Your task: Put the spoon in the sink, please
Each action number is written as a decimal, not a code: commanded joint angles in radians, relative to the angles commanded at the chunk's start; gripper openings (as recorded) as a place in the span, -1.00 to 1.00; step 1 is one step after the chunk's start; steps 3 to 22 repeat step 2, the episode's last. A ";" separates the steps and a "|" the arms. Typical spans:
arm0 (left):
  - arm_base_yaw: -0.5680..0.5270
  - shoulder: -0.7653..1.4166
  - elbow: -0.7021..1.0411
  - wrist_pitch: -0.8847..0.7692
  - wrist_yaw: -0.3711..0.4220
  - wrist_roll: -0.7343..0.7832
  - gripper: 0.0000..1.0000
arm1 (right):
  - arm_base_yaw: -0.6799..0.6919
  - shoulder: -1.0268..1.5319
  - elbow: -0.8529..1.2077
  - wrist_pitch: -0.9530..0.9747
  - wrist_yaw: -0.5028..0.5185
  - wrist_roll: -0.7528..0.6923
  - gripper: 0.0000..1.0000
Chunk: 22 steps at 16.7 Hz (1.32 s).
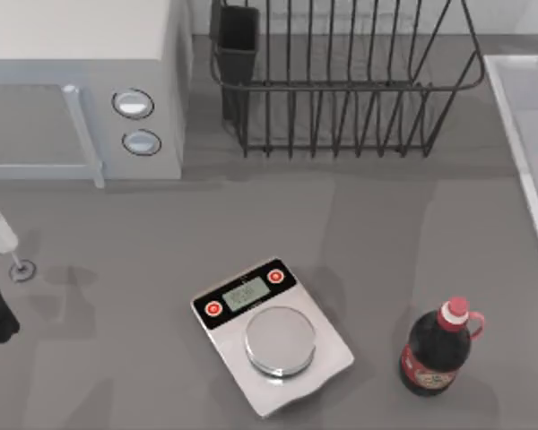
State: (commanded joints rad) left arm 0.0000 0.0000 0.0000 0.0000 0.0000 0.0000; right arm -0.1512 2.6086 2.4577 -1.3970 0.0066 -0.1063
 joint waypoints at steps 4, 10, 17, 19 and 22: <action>0.000 0.000 0.000 0.000 0.000 0.000 1.00 | 0.000 0.000 0.000 0.000 0.000 0.000 1.00; 0.000 0.000 0.000 0.000 0.000 0.000 1.00 | 0.000 0.000 0.000 0.000 0.000 0.000 1.00; 0.000 0.000 0.000 0.000 0.000 0.000 1.00 | 0.000 0.000 0.000 0.000 0.000 0.000 1.00; 0.000 0.000 0.000 0.000 0.000 0.000 1.00 | 0.000 0.000 0.000 0.000 0.000 0.000 1.00; 0.000 0.000 0.000 0.000 0.000 0.000 1.00 | 0.000 0.000 0.000 0.000 0.000 0.000 1.00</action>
